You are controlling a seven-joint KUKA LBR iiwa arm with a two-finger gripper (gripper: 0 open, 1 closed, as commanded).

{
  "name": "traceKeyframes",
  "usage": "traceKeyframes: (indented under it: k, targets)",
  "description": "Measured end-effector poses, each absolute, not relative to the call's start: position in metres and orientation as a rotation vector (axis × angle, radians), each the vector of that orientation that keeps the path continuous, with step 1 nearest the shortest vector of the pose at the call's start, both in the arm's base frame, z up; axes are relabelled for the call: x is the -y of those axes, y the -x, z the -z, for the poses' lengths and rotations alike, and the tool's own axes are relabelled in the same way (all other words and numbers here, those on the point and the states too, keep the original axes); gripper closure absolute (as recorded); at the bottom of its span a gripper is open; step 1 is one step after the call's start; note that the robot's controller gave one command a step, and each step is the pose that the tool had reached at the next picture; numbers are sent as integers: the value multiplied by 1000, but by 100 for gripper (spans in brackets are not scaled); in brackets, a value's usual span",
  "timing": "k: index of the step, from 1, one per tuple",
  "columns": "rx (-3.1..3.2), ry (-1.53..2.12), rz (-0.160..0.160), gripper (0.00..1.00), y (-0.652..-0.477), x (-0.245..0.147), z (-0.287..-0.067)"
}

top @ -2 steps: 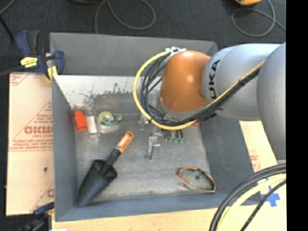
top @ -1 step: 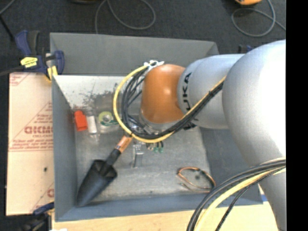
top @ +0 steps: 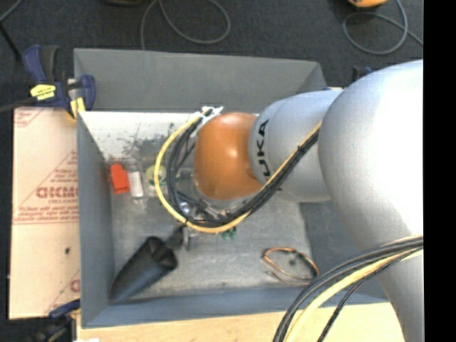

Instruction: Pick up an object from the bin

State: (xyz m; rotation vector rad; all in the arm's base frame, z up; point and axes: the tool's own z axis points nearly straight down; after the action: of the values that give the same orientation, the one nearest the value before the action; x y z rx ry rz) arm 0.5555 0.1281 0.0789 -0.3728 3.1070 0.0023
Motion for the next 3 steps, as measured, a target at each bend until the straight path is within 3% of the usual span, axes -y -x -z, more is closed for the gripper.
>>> traceKeyframes:
  k: [1,2,3]
  targets:
    - [-3107,372,-2,100,-555,-128,-79]
    - [-3109,319,-3,100,-555,-129,-166]
    - [-3109,319,-3,100,-555,-129,-166]
